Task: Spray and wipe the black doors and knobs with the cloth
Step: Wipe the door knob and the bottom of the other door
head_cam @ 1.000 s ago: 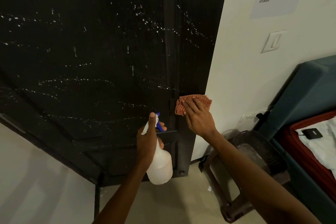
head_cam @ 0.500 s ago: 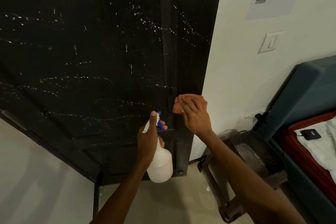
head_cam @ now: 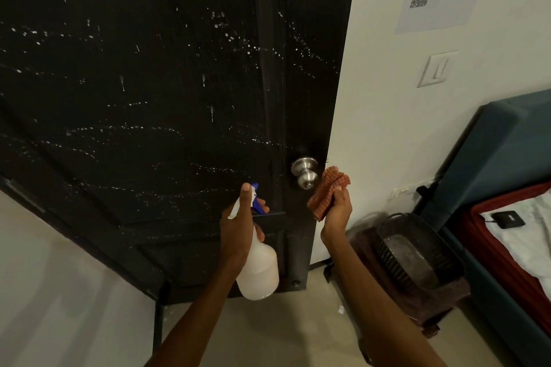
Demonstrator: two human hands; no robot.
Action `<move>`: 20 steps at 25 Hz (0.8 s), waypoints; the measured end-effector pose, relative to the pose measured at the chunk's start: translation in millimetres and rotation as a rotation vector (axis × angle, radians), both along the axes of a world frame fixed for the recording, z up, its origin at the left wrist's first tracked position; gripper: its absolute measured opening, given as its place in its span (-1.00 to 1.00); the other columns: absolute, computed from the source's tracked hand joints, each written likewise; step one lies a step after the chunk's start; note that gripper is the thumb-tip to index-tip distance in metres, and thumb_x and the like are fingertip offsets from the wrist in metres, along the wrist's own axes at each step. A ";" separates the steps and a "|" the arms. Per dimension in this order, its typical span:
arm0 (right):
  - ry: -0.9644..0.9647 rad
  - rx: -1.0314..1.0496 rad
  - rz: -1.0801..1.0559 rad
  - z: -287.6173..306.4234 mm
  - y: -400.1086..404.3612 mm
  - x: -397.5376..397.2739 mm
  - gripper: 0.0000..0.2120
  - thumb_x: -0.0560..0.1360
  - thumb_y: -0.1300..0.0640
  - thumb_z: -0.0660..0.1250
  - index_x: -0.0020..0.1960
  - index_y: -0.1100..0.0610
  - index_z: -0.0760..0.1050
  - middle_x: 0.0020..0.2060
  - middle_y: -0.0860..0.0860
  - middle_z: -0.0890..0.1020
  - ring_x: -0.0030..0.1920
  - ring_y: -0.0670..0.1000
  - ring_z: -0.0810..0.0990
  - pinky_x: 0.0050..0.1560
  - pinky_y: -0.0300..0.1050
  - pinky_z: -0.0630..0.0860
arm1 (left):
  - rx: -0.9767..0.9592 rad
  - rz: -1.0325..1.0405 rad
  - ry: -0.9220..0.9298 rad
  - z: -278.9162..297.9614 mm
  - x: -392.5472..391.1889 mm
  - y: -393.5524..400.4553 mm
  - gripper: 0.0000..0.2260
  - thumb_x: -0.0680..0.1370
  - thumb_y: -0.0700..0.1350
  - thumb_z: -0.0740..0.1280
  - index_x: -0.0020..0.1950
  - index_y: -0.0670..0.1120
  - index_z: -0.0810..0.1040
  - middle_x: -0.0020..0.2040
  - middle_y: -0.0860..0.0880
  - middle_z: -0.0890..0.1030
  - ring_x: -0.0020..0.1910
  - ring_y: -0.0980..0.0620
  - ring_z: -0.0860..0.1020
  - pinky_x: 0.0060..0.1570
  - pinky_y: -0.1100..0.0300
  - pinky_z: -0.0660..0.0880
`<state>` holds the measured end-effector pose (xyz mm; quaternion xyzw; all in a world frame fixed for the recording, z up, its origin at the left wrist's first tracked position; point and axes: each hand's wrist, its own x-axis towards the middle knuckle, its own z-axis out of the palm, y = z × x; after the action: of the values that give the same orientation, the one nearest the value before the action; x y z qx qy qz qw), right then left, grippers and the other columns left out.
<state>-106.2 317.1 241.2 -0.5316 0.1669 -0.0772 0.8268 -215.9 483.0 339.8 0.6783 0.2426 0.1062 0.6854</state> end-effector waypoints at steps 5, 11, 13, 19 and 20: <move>-0.643 -1.181 0.151 6.9 7.6 37.7 -0.62 0.72 -0.01 0.16 0.45 0.08 0.51 0.39 0.07 0.57 0.44 0.14 0.47 0.52 0.16 0.32 | 0.001 0.012 -0.006 4.4 -3.1 -2.1 -0.46 0.48 0.36 0.13 -0.01 -0.06 0.62 -0.10 -0.12 0.69 -0.30 -0.11 0.55 -0.42 0.13 0.46; -0.792 -2.074 0.302 10.2 12.3 50.9 -0.48 0.55 -0.10 0.36 0.45 0.08 0.52 0.41 0.09 0.56 0.48 0.27 0.42 0.50 0.31 0.25 | -0.010 0.036 0.010 7.9 -6.1 0.4 -0.55 0.56 0.28 0.13 -0.05 -0.03 0.61 -0.12 -0.10 0.68 -0.28 -0.03 0.57 -0.38 0.18 0.52; -0.820 -2.116 0.292 16.3 5.3 60.9 -0.49 0.56 -0.13 0.32 0.45 0.07 0.52 0.42 0.09 0.56 0.47 0.27 0.41 0.47 0.30 0.29 | -0.011 0.036 0.007 8.1 -6.4 1.1 -0.50 0.50 0.33 0.13 -0.05 -0.05 0.61 -0.11 -0.12 0.69 -0.28 -0.07 0.56 -0.38 0.14 0.51; -0.699 -1.824 0.125 1.7 8.3 60.8 -0.52 0.65 -0.09 0.16 0.46 0.10 0.50 0.44 0.10 0.53 0.45 0.30 0.43 0.49 0.32 0.27 | 0.039 0.034 -0.020 12.6 1.4 5.3 -0.44 0.50 0.35 0.10 0.00 -0.09 0.63 -0.08 -0.15 0.70 -0.37 -0.05 0.52 -0.42 0.17 0.47; -0.746 -1.912 0.180 4.5 8.9 61.8 -0.50 0.62 -0.11 0.18 0.46 0.09 0.50 0.43 0.09 0.55 0.44 0.29 0.43 0.48 0.31 0.25 | 0.053 0.034 -0.028 14.3 3.5 5.8 -0.43 0.50 0.36 0.10 0.00 -0.08 0.63 -0.09 -0.14 0.70 -0.37 -0.07 0.52 -0.41 0.16 0.47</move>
<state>-44.5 326.0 245.7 -0.9201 -0.2720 -0.2755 0.0600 -212.3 488.8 354.1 0.6905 0.2416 0.1336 0.6686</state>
